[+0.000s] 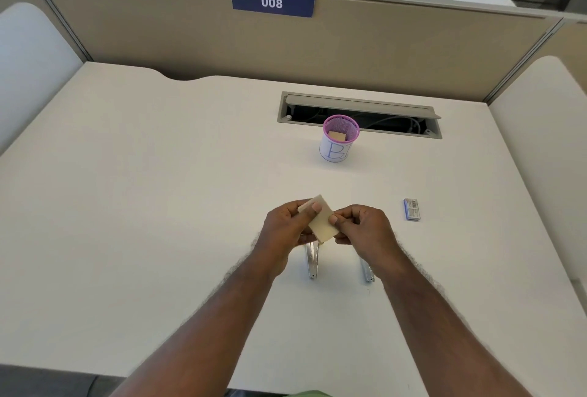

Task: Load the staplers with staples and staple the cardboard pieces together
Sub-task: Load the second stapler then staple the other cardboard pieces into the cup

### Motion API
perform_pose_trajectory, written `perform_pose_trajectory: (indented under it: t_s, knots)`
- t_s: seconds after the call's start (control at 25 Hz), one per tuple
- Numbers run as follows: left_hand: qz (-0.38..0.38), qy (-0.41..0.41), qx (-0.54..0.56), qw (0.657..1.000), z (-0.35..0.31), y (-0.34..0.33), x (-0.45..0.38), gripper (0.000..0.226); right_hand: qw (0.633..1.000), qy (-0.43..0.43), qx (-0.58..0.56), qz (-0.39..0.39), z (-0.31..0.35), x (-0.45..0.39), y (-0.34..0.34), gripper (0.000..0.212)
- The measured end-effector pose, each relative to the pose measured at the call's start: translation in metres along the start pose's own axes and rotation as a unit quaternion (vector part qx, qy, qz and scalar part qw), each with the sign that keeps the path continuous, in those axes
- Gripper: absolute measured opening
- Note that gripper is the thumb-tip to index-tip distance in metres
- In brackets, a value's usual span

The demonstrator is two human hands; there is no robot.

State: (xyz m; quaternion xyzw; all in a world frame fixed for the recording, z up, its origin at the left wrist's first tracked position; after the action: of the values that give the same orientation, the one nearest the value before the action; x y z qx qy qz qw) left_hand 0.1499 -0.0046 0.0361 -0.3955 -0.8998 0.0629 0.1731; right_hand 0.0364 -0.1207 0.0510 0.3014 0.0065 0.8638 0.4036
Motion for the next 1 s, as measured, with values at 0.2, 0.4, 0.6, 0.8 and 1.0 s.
perform_pose_trajectory:
  t_s: [0.2,0.4,0.6,0.8,1.0]
  knots:
    - [-0.038,0.015,0.029,0.999,0.014,0.019,0.004,0.009,0.997,0.001,-0.072,-0.018,-0.016,-0.009,-0.012,0.012]
    - [-0.158,-0.051,-0.010,0.986,-0.015,0.062,-0.007,0.010,0.967,-0.046,0.242,-0.071,-0.069,-0.012,-0.042,0.056]
    - [-0.159,-0.070,-0.025,0.984,-0.026,0.065,-0.005,0.006,0.915,-0.019,0.385,-0.119,-0.075,-0.014,-0.067,0.074]
    - [-0.158,-0.069,-0.036,0.984,-0.030,0.060,0.000,0.007,0.939,-0.039,0.327,-0.100,-0.072,-0.024,-0.060,0.050]
    - [-0.154,-0.069,-0.080,0.983,-0.036,0.063,0.002,0.007,0.997,-0.038,0.068,0.027,-0.049,-0.023,-0.027,0.029]
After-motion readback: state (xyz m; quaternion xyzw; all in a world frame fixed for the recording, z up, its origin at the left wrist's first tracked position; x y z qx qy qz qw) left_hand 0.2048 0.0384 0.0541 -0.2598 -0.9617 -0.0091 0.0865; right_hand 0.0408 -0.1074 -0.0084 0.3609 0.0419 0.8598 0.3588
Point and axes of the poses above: each hand's wrist, its own x-axis away from the middle knuckle, its own y-axis out of the back of the hand, z = x × y, the point moved 8 cm from there along -x, towards the middle knuckle, and after that the axes turned 12 degrees about -y, right-handed, at the moved point
